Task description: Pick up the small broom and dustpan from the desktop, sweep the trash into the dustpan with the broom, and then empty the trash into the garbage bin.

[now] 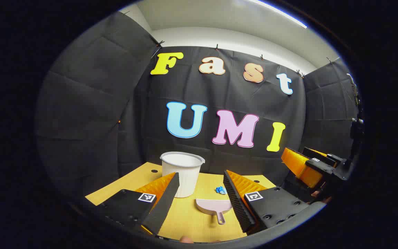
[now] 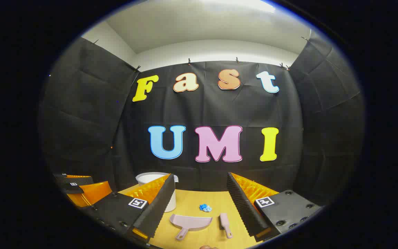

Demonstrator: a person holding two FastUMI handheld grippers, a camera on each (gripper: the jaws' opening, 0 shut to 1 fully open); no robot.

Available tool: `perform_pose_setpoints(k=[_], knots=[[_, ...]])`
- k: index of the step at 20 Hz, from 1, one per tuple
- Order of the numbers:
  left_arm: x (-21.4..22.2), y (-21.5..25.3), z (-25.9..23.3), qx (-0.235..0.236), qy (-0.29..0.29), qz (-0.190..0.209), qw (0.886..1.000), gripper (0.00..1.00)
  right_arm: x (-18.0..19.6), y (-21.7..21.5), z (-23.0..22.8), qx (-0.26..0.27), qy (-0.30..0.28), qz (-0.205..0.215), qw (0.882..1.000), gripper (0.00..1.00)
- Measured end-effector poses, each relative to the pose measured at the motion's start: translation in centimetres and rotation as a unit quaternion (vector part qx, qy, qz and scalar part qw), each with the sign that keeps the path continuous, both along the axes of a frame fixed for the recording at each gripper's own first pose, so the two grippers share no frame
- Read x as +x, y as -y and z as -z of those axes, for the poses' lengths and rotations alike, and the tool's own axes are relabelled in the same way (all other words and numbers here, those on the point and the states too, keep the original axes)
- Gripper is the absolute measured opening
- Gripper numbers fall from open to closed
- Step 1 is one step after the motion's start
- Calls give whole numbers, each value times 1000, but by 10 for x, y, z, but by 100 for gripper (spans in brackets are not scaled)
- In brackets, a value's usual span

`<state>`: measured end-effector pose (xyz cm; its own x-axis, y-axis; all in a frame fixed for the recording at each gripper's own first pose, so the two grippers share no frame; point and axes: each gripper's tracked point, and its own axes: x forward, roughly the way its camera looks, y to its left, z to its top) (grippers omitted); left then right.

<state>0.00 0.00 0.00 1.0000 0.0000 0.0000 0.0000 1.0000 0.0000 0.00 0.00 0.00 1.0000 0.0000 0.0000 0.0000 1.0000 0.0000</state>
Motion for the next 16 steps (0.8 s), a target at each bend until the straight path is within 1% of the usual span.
perform_pose_setpoints(k=[1, 2, 3, 4, 5, 6, 7, 8, 9, 10, 11, 15, 16], knots=[[1, 2, 0, 2, 2, 3, 1000, 76, -2, 2, -1, -1, 0, 5, 1000, 93], [3, 3, -1, 4, 1, 7, 1000, 76, -3, 3, -2, -7, 3, 9, 1000, 93], [4, 4, 1, 6, 0, 8, 1000, 76, -4, 1, -6, -20, 9, 10, 1000, 97], [6, 3, 0, 9, 1, 5, 1000, 74, -7, -2, -10, -32, 15, 6, 999, 92], [8, 2, -3, 11, 4, 4, 1000, 76, -8, -5, -14, -43, 22, 1, 999, 97], [10, 2, -6, 14, 7, 6, 1000, 76, -11, -7, -16, -55, 30, -3, 998, 93], [10, 3, -6, 16, 9, 8, 1000, 76, -13, -7, -17, -62, 34, -3, 997, 93], [13, 5, -9, 19, 13, 11, 1000, 76, -15, -7, -16, -66, 33, -3, 997, 98], [14, 7, -10, 22, 15, 14, 1000, 76, -15, -7, -13, -66, 31, -1, 997, 96], [15, 9, -12, 25, 17, 17, 999, 76, -16, -7, -12, -63, 27, 1, 998, 99], [14, 11, -13, 27, 20, 23, 999, 76, -16, -7, -11, -58, 22, 1, 998, 99], [17, 27, -17, 36, 34, 54, 997, 76, -17, -3, -14, -44, 20, 7, 999, 99], [20, 29, -21, 42, 39, 58, 997, 74, -16, -4, -14, -44, 18, 9, 999, 99]])
